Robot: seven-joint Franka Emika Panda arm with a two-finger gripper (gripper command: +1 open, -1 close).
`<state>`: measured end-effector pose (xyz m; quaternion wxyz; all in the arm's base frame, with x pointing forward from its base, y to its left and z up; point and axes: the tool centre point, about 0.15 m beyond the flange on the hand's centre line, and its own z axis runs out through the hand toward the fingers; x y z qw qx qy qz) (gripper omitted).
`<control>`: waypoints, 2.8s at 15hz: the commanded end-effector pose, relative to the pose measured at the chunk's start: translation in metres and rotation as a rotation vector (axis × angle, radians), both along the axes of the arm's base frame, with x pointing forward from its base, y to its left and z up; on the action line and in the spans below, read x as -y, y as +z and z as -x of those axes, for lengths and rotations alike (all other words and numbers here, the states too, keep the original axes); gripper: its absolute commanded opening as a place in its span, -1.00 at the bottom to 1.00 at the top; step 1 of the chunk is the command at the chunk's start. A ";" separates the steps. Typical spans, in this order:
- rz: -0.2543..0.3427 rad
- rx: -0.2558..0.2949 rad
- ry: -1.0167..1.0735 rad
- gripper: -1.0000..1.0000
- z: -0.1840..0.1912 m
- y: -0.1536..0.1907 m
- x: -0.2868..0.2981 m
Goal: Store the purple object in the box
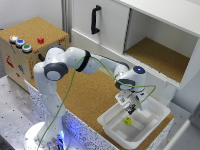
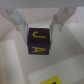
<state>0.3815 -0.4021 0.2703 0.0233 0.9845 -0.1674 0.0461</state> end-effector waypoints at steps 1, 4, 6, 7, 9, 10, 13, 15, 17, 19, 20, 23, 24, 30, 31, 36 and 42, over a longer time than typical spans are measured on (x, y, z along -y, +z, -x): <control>-0.083 -0.023 0.027 -1.00 -0.040 -0.029 0.032; -0.081 -0.032 0.038 -1.00 -0.048 -0.034 0.029; -0.062 -0.040 0.042 -1.00 -0.048 -0.037 0.026; -0.060 -0.046 0.034 -1.00 -0.048 -0.038 0.026; -0.054 -0.067 0.031 -1.00 -0.045 -0.043 0.025; -0.049 -0.074 0.021 -1.00 -0.044 -0.043 0.027; -0.010 -0.063 -0.011 1.00 -0.038 -0.034 0.026; -0.016 -0.035 -0.020 1.00 -0.031 -0.019 0.020; -0.008 0.003 -0.005 1.00 -0.019 0.004 0.008; -0.006 0.032 0.025 1.00 -0.006 0.029 -0.006; -0.016 0.049 0.034 1.00 0.001 0.043 -0.013; -0.042 0.075 0.059 1.00 0.018 0.080 -0.043; -0.040 0.074 0.075 1.00 0.022 0.092 -0.054; -0.056 0.086 0.239 1.00 0.043 0.151 -0.139; -0.079 0.085 0.283 1.00 0.046 0.158 -0.160; -0.062 0.066 0.329 1.00 0.049 0.164 -0.191; -0.062 0.066 0.329 1.00 0.049 0.164 -0.191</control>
